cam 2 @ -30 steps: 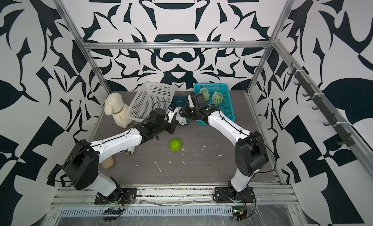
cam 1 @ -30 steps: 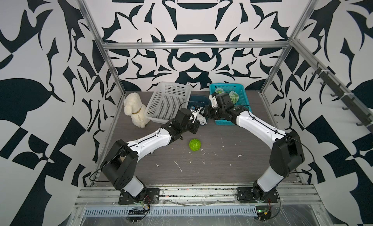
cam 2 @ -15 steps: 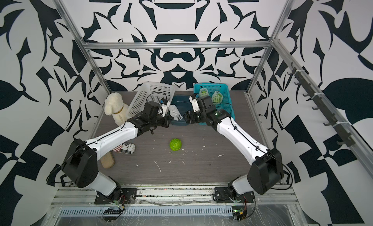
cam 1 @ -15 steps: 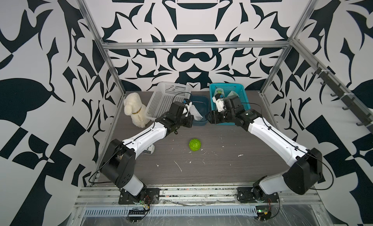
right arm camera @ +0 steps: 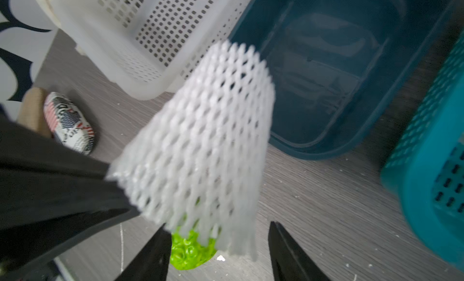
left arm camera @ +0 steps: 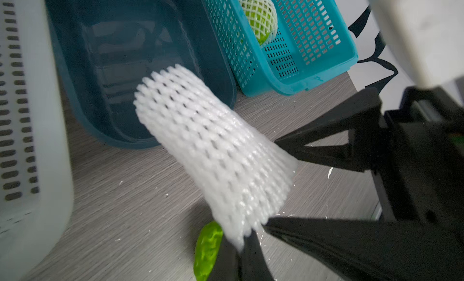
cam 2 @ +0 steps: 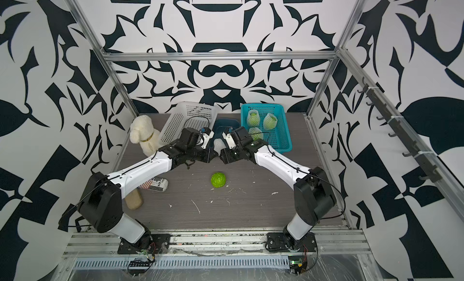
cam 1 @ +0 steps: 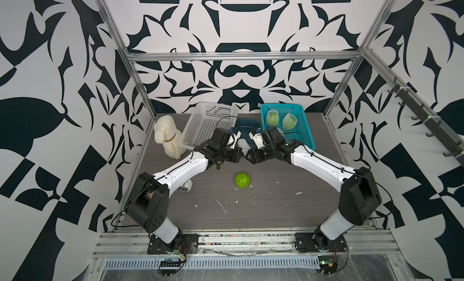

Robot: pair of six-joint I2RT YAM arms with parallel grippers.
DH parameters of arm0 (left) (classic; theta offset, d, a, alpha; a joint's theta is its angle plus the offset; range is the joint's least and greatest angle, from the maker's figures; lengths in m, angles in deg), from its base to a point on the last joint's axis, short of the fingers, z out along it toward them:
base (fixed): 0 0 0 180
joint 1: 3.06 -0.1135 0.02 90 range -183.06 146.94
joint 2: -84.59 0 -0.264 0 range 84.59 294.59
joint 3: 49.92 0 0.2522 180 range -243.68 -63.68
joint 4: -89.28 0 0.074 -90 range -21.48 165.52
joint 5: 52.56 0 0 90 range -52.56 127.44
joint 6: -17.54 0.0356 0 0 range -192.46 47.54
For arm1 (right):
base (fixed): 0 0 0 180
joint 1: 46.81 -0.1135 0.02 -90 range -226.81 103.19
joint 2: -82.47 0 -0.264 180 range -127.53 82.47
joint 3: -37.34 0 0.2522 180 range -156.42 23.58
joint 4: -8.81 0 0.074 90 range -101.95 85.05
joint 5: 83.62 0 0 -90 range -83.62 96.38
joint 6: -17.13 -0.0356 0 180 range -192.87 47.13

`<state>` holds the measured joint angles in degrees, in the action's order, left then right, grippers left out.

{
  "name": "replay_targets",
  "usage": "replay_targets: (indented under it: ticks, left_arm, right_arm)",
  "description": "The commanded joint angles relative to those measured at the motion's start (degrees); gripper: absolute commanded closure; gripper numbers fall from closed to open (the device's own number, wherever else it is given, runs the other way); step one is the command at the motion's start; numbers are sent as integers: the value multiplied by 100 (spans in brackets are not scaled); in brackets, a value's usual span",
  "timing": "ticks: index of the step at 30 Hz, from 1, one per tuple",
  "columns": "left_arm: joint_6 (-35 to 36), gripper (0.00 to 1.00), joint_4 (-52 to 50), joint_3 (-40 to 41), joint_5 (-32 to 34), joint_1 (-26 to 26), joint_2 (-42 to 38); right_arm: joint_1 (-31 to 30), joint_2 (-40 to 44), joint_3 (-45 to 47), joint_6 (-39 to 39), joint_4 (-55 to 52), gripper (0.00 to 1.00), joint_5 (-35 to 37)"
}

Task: Sleeve custard apples in foam nets
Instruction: Open the foam net.

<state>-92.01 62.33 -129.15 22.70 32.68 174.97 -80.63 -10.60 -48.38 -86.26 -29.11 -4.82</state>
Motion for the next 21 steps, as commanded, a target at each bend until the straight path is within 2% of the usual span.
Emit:
replay_targets:
  ticks: [1, 12, 19, 21]
  left_arm:
    - [54, 99, -234, -127, -210, -12, -49]
    - [107, 99, -274, -268, -383, -15, 56]
    - [187, 99, -368, -317, -398, -15, 98]
    - [188, 99, -364, -321, -374, -11, 100]
  right_arm:
    - [6, 223, -223, 100, 378, 38, 470]
    - [4, 266, -137, 146, 560, 41, 492]
    - [11, 199, 40, 187, 1129, 49, 160]
    - [15, 116, 1, 209, 1133, 59, 54]
